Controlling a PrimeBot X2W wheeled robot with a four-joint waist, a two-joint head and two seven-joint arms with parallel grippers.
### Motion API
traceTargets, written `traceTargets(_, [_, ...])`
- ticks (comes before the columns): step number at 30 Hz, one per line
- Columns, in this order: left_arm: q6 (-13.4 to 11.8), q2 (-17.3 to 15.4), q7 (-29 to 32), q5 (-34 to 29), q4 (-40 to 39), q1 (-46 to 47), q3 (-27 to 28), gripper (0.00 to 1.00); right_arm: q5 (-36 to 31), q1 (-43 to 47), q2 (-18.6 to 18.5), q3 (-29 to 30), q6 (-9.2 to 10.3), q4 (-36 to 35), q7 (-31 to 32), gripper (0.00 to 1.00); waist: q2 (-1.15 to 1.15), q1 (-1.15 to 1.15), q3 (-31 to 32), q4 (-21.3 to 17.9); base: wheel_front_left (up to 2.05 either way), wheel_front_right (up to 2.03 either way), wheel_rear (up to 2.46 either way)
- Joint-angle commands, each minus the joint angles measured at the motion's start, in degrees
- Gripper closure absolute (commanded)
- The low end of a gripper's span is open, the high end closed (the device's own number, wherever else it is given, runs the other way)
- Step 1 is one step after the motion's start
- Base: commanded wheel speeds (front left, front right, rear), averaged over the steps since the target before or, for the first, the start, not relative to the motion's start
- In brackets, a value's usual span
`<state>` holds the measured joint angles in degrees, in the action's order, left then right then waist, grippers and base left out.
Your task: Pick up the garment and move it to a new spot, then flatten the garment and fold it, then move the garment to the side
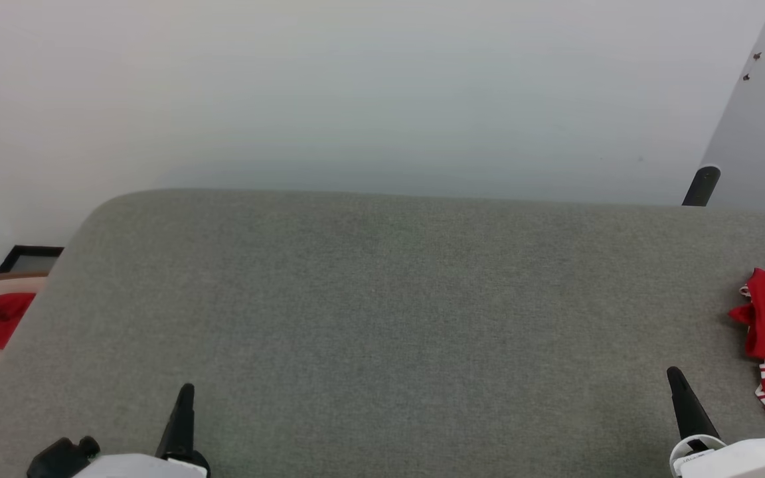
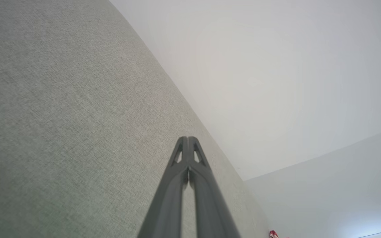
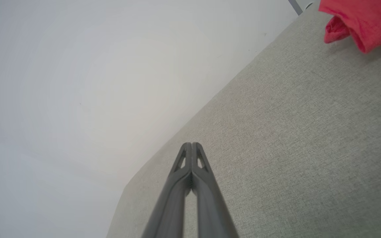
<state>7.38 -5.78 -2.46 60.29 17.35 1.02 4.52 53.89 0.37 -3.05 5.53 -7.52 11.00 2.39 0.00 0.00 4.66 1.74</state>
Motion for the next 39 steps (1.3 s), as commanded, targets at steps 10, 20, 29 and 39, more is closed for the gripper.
traceTargets(10, [0.1,0.4,1.8,6.3,-1.3,2.0,0.6,1.0,7.7,-2.4,0.0,0.5,0.02,0.2,0.8,1.0,0.0,0.0,-0.7,-0.3,0.0,0.0,0.0])
traceTargets(20, [0.1,0.9,3.3,11.5,-1.7,2.8,0.9,1.0,13.9,-3.3,0.1,0.6,0.02,0.8,1.6,1.0,0.0,0.0,-1.4,-0.5,0.0,0.0,0.0])
traceTargets(29, [0.1,1.3,4.5,15.9,-2.1,3.4,1.2,1.0,19.3,-4.2,0.1,0.7,0.02,1.3,2.1,1.0,0.0,0.0,-2.0,-0.7,0.0,0.0,0.0])
traceTargets(39, [0.1,1.8,5.8,20.4,-2.4,3.9,1.4,1.0,24.5,-4.9,0.2,0.8,0.01,1.8,2.7,1.0,0.0,0.0,-2.7,-1.0,0.0,0.0,0.0])
